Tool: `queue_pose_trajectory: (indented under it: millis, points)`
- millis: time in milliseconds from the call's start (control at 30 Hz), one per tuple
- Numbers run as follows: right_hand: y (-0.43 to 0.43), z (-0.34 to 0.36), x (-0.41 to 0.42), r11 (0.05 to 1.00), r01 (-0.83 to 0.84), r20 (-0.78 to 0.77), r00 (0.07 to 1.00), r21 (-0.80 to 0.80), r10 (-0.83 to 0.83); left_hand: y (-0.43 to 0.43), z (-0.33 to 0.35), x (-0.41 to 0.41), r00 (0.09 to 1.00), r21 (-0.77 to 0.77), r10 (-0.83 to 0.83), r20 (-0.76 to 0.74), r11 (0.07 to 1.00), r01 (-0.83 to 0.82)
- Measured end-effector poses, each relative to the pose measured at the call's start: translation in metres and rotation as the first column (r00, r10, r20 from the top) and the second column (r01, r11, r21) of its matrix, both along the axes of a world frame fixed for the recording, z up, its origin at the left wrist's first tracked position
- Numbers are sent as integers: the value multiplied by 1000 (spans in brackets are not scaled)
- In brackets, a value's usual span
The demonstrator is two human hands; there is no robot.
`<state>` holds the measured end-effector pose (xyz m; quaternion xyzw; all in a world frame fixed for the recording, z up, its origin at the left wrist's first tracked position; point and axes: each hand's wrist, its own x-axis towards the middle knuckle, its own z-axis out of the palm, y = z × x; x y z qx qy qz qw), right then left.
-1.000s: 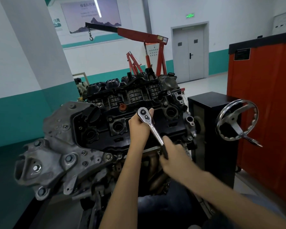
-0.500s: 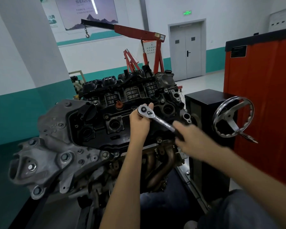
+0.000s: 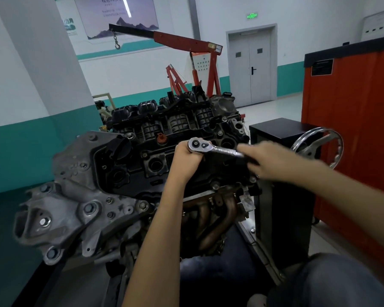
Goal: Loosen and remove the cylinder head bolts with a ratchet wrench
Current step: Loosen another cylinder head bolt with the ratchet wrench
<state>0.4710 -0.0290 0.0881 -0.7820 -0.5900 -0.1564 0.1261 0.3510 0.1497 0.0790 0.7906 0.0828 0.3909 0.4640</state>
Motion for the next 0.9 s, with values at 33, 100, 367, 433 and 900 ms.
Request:
queue_pose_trajectory:
  millis: [33, 100, 367, 433, 900]
  points:
    - [3, 18, 10, 999, 5, 160, 987, -32, 0, -1, 0, -2, 1000, 7, 22, 4, 1000, -22]
    - [12, 33, 18, 999, 2, 298, 954, -32, 8, -4, -3, -4, 996, -42, 75, 47, 996, -73]
    - [26, -84, -91, 899, 134, -541, 832, 417, 126, -22, -11, 9, 966, -181, 171, 193, 974, -136]
    - [51, -98, -123, 867, 177, -634, 750, 466, 187, -20, -10, 10, 967, -212, 187, 171, 966, -149]
    - [14, 30, 22, 1000, 3, 331, 944, -18, 3, -9, -7, 5, 970, -121, 186, 160, 978, -167]
